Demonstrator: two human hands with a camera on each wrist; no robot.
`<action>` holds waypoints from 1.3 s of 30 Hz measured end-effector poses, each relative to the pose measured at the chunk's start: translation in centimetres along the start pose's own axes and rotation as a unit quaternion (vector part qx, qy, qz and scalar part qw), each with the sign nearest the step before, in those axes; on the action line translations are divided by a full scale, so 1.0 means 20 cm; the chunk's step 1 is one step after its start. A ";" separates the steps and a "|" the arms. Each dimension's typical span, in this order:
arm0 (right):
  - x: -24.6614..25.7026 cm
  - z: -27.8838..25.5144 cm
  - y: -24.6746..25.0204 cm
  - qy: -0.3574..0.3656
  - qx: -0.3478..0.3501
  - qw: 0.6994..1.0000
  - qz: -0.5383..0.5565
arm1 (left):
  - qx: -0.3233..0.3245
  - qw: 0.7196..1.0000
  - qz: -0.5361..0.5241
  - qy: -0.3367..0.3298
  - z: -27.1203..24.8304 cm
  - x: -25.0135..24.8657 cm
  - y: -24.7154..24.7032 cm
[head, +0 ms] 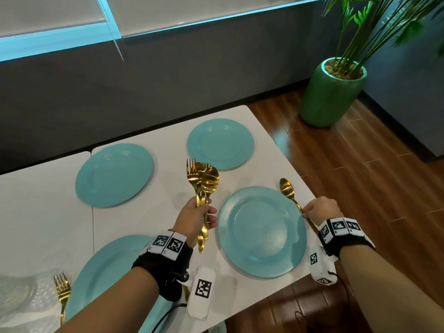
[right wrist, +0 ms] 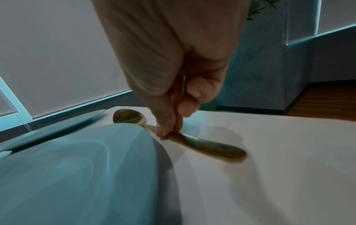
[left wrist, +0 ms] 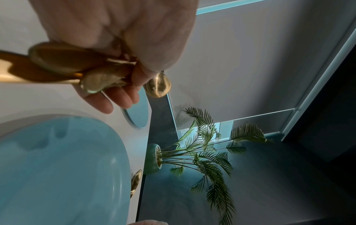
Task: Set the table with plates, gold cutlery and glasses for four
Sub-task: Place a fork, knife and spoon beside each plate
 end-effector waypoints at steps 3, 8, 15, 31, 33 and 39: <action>0.01 0.00 0.00 0.005 -0.021 1.000 0.010 | 0.001 1.000 -0.002 0.001 0.00 0.00 0.01; 0.08 -0.03 -0.02 0.013 -0.050 0.998 0.047 | 0.000 1.000 -0.008 0.000 0.00 0.01 0.03; 0.08 -0.04 -0.04 -0.019 -0.048 0.998 0.044 | 0.007 1.000 -0.026 -0.004 -0.03 0.00 0.05; 0.88 -0.36 -0.04 0.305 -0.018 0.932 0.196 | 0.052 0.998 -0.030 -0.024 -0.13 0.02 0.16; 1.05 -0.43 -0.08 0.347 0.026 0.918 0.191 | 0.050 0.998 -0.014 -0.039 -0.15 0.02 0.19; 1.35 -0.52 -0.16 0.359 0.058 0.924 0.120 | 0.027 0.993 0.062 -0.092 -0.21 0.03 0.34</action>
Point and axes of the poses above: each hand's wrist, its own z-axis towards the middle knuckle, its own y-axis out of the back of the hand, x = y × z, the point moved 3 cm from there along z, towards the middle knuckle, and after that the axes turned 15 degrees about y, right-handed, at the moved point
